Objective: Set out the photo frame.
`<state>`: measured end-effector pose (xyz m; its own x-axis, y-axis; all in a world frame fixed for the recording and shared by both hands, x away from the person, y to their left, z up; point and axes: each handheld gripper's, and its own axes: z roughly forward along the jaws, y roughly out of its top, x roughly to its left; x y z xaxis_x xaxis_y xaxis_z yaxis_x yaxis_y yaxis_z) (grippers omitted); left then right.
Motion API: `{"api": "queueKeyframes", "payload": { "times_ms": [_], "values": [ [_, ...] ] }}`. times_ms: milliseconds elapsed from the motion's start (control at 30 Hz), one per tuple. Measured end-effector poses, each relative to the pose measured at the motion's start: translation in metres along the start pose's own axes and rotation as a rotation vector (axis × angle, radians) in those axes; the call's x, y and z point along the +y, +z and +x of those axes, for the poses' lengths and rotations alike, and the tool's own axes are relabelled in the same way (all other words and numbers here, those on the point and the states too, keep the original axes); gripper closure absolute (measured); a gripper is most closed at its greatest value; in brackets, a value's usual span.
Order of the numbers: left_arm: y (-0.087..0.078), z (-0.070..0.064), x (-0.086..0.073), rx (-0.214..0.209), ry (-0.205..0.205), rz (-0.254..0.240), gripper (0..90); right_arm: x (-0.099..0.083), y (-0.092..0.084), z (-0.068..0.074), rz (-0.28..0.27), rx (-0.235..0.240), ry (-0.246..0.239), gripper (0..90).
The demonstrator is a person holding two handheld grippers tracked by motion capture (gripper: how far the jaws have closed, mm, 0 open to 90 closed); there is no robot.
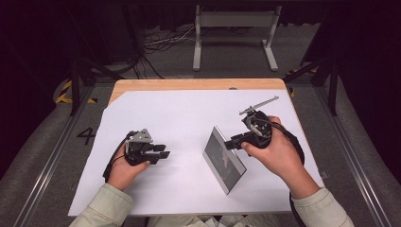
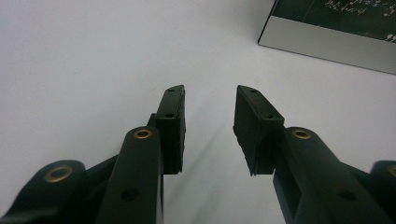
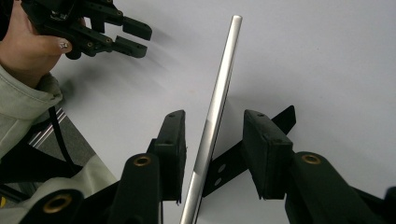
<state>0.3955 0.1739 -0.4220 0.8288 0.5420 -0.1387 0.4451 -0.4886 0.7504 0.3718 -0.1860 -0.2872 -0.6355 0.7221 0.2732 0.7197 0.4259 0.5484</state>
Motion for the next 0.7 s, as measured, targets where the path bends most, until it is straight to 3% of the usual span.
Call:
{"api": "queueKeyframes", "payload": {
  "times_ms": [400, 700],
  "values": [
    [0.001, 0.001, 0.0, -0.006, 0.002, 0.006, 63.7, -0.006, 0.018, 0.0, 0.045, 0.0, 0.006, 60.5],
    [0.004, 0.0, -0.001, -0.009, -0.004, 0.018, 63.1, -0.007, 0.025, 0.002, 0.067, 0.0, -0.003, 68.2]
  ]
}}
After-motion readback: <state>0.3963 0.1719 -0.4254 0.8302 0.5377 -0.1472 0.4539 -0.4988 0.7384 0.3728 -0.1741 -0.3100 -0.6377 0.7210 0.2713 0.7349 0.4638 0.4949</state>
